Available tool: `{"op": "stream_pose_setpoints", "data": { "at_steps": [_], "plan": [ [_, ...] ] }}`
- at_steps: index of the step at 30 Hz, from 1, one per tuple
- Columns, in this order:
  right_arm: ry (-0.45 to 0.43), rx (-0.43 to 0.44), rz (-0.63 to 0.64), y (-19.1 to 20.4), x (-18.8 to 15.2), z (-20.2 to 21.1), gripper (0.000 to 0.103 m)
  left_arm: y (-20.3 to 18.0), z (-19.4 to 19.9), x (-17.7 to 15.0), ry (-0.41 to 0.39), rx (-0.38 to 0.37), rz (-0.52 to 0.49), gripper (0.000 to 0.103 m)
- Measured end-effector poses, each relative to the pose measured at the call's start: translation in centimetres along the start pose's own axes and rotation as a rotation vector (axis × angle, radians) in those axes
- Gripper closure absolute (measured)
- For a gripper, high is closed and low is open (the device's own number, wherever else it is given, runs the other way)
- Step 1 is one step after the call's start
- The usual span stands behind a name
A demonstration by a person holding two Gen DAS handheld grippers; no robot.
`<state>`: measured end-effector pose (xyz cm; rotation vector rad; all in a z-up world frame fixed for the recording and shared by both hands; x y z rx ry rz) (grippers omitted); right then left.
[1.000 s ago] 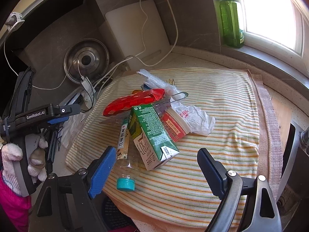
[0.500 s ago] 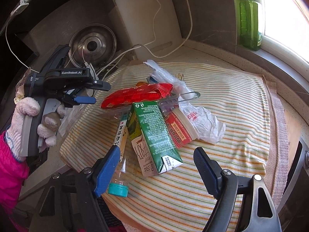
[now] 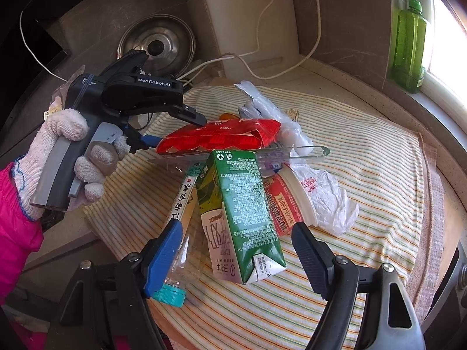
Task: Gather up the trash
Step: 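Grasp the red snack wrapper with the left tool while the right tool grasps the green juice carton, then lift the red wrapper and green carton and carry them toward the blue wastebasket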
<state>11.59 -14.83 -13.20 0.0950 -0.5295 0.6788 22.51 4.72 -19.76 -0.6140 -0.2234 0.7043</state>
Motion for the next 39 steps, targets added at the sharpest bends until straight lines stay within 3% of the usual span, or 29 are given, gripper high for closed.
{"op": "stream_pose_setpoints", "data": {
  "at_steps": [2, 4, 11, 15, 19, 25, 29, 39],
  "plan": [
    [0.005, -0.002, 0.011, 0.0, 0.1, -0.4, 0.024, -0.4, -0.6, 0.2, 0.007, -0.023, 0.031, 0.036],
    [0.014, 0.002, 0.016, -0.1, 0.2, -0.7, 0.027, -0.7, -0.7, 0.2, -0.007, -0.012, 0.020, 0.037],
    [0.034, 0.012, 0.048, 0.3, 0.5, -1.8, 0.033, -1.6, 0.4, 0.5, -0.064, -0.008, 0.008, 0.057],
    [0.057, 0.013, 0.067, 0.4, 0.6, -2.5, 0.050, -1.9, 1.8, 0.5, -0.109, -0.010, -0.004, 0.064],
    [0.063, 0.021, 0.069, 0.2, 0.5, -2.5, 0.064, -2.9, 2.9, 0.1, -0.128, -0.030, -0.036, 0.064],
    [0.054, 0.056, 0.040, 0.0, 0.4, -2.6, 0.064, -4.8, 2.5, -0.6, -0.138, -0.040, -0.063, 0.064],
    [0.046, 0.066, 0.026, -0.1, 0.1, -2.1, 0.064, -6.1, 2.7, -1.2, -0.173, -0.029, -0.107, 0.078],
    [-0.017, 0.079, -0.023, -1.6, -0.3, 1.0, 0.065, -6.4, 7.1, -2.0, -0.284, -0.034, -0.131, 0.086]
  ]
}}
Point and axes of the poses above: each gripper's, at about its wrist camera, not at the fingertips, and z roughly against the way its jaws point, y to its left, x to its top, the point moved 8 cm from there along -z, roughly the way its jaws point, and after that the axes turned 5 degrees about z, right-handed, at the moved point
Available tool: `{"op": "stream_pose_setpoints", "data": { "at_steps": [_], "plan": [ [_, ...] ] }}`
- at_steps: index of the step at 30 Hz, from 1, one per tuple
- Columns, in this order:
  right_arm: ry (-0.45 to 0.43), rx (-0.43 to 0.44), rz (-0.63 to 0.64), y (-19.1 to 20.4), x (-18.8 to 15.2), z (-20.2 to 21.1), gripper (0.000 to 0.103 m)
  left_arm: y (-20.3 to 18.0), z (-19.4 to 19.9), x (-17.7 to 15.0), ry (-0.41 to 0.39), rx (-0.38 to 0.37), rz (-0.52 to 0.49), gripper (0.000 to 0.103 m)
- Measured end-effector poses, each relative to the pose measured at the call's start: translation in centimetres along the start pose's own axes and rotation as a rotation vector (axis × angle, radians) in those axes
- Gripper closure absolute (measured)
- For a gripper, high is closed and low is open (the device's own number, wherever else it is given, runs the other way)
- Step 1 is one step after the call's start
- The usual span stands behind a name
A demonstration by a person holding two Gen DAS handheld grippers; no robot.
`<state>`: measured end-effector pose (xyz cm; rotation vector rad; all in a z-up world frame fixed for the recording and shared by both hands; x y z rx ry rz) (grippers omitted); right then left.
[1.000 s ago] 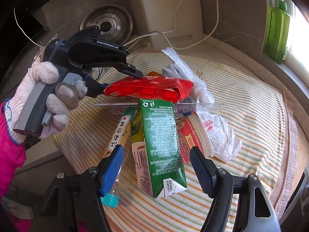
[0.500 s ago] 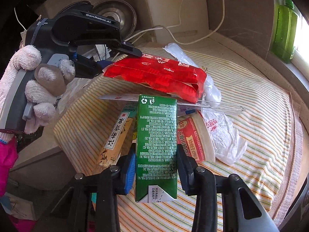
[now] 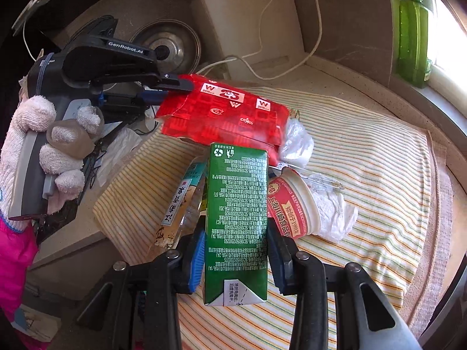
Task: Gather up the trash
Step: 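Lift the red wrapper and green carton and carry them toward the blue wastebasket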
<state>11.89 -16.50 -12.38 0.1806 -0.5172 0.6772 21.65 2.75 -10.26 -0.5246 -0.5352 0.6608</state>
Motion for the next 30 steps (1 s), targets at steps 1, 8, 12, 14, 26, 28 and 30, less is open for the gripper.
{"op": "stream_pose_setpoints", "data": {
  "at_steps": [1, 8, 12, 14, 26, 28, 30],
  "plan": [
    [-0.008, 0.001, -0.004, 0.1, 0.0, 0.3, 0.065, 0.2, 0.7, 0.0, -0.014, 0.003, 0.001, 0.086],
    [-0.051, 0.010, -0.012, -0.3, 0.3, 2.4, 0.065, 2.6, 5.8, -0.3, -0.104, 0.026, 0.022, 0.094],
    [-0.058, 0.021, -0.014, -0.1, 0.4, 2.8, 0.065, 4.5, 8.1, -0.7, -0.152, 0.056, 0.034, 0.094],
    [-0.059, 0.023, -0.011, -0.1, 0.2, 2.9, 0.065, 5.6, 9.1, -1.0, -0.165, 0.054, 0.055, 0.094],
    [-0.091, 0.020, -0.018, 2.4, 0.3, 4.1, 0.065, 10.6, 14.5, -2.1, -0.238, 0.057, 0.088, 0.095],
    [-0.093, 0.029, -0.024, 3.2, 0.3, 4.0, 0.065, 11.3, 14.5, -2.4, -0.247, 0.081, 0.055, 0.095],
    [-0.089, 0.029, -0.020, 4.2, 0.2, 3.7, 0.065, 12.5, 13.7, -2.9, -0.226, 0.072, 0.076, 0.095]
  ]
}}
Point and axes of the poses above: each gripper's, at about its wrist camera, not at the fingertips, and z roughly against the way its jaws point, y to its left, x to its top, the point moved 8 cm from there along -z, roughly the way its jaws point, and after that the axes turned 5 degrees about z, right-handed, at the moved point
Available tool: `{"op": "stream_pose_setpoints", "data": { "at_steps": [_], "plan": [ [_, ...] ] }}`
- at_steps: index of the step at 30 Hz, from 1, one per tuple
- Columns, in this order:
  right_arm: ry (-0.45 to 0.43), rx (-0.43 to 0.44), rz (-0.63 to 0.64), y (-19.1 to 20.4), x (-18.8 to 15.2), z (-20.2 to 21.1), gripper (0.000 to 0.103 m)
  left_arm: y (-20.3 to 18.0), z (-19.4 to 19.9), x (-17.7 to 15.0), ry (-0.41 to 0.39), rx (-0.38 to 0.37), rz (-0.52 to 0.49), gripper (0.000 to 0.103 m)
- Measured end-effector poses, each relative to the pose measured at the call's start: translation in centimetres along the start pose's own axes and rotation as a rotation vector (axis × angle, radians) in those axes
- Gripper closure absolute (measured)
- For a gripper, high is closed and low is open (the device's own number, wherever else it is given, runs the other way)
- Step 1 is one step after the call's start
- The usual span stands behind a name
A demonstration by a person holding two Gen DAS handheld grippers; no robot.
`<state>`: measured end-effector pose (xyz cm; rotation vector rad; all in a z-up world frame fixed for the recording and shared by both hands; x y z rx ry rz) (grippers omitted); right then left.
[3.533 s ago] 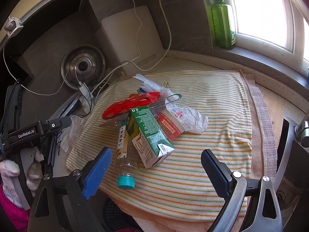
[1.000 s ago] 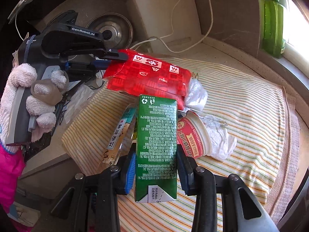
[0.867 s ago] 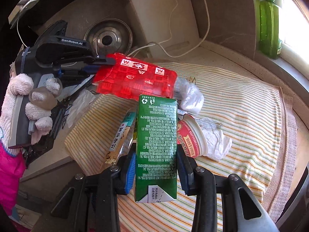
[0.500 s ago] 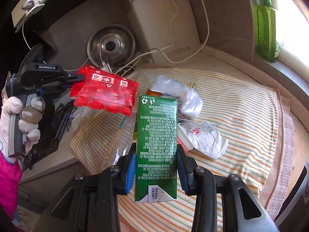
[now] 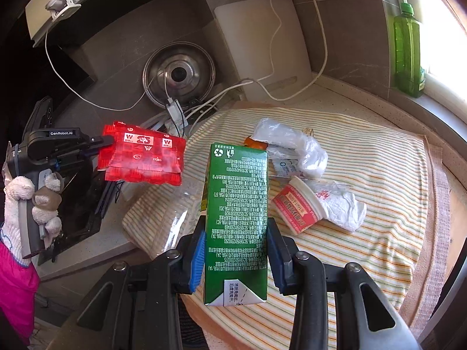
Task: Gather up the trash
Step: 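Lift the red wrapper and green carton and carry them toward the blue wastebasket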
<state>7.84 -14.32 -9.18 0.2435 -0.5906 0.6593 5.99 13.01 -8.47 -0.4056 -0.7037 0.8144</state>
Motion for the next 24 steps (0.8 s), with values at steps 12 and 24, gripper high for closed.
{"op": "stream_pose_setpoints", "data": {
  "at_steps": [12, 24],
  "plan": [
    [0.021, -0.012, -0.011, 3.3, -1.7, -0.1, 0.065, 0.2, 0.4, -0.4, 0.021, -0.091, 0.032, 0.095],
    [0.002, -0.032, -0.015, 4.8, -2.4, 2.0, 0.065, 0.3, 4.8, -0.1, -0.021, -0.122, -0.015, 0.096]
  ]
}}
Point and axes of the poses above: each gripper's, at about its wrist camera, not at the fingertips, and z roughly against the way its jaws point, y to its left, x to its top, the point moved 8 cm from there along -z, roughly the way its jaws point, and after that the axes turned 5 degrees about z, right-handed, at the moved point
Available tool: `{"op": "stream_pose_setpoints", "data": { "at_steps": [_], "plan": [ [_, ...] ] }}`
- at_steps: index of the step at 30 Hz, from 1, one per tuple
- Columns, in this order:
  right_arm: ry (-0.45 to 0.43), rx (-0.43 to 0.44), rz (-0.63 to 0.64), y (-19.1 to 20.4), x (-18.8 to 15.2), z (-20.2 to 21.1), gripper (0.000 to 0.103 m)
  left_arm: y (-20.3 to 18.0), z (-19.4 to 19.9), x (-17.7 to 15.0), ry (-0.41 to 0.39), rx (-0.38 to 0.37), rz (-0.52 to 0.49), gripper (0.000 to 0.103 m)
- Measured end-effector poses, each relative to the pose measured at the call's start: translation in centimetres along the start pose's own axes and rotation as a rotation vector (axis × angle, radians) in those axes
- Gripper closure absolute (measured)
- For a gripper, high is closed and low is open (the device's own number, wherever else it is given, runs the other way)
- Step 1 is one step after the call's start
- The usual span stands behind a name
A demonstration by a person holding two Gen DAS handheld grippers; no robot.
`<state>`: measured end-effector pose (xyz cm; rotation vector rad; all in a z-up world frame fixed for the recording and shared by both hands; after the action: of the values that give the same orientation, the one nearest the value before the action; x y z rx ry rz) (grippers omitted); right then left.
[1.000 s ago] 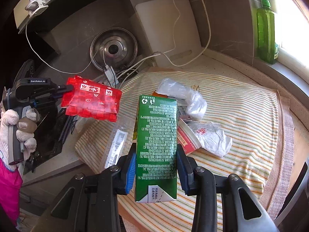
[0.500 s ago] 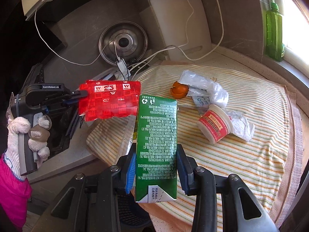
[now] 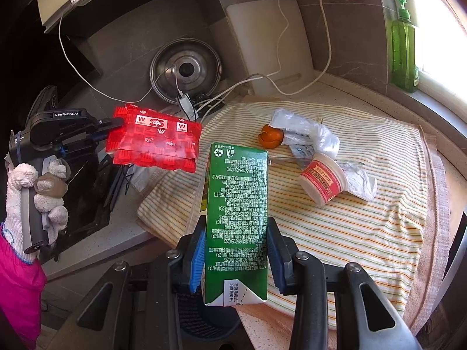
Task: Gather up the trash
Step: 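Lift the red wrapper and green carton and carry them toward the blue wastebasket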
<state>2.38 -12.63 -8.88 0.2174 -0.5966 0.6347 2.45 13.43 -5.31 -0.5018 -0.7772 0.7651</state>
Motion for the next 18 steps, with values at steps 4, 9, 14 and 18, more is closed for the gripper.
{"op": "stream_pose_setpoints", "data": {
  "at_steps": [4, 9, 14, 18],
  "plan": [
    [0.006, 0.016, -0.004, 1.1, -0.8, 0.2, 0.065, 1.9, 2.1, -0.8, -0.001, 0.019, -0.005, 0.096],
    [0.029, 0.044, 0.007, 3.3, -2.2, -0.3, 0.065, 5.0, 4.5, -2.6, 0.009, 0.066, -0.021, 0.096],
    [0.065, 0.071, 0.013, 5.8, -4.3, -1.3, 0.065, 8.5, 5.9, -5.0, 0.040, 0.105, -0.005, 0.096],
    [0.107, 0.090, 0.011, 7.5, -6.4, -2.4, 0.065, 11.2, 6.5, -7.0, 0.067, 0.134, 0.003, 0.096]
  ]
}}
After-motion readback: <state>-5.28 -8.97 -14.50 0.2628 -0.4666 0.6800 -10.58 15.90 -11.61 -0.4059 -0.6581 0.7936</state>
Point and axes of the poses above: each gripper's, at about its wrist camera, not at the fingertips, and z roughly against the way its jaws point, y to its left, x to its top, the point moved 8 cm from there along -z, roughly the way its jaws point, and after that the axes turned 5 degrees about z, right-handed, at the moved point
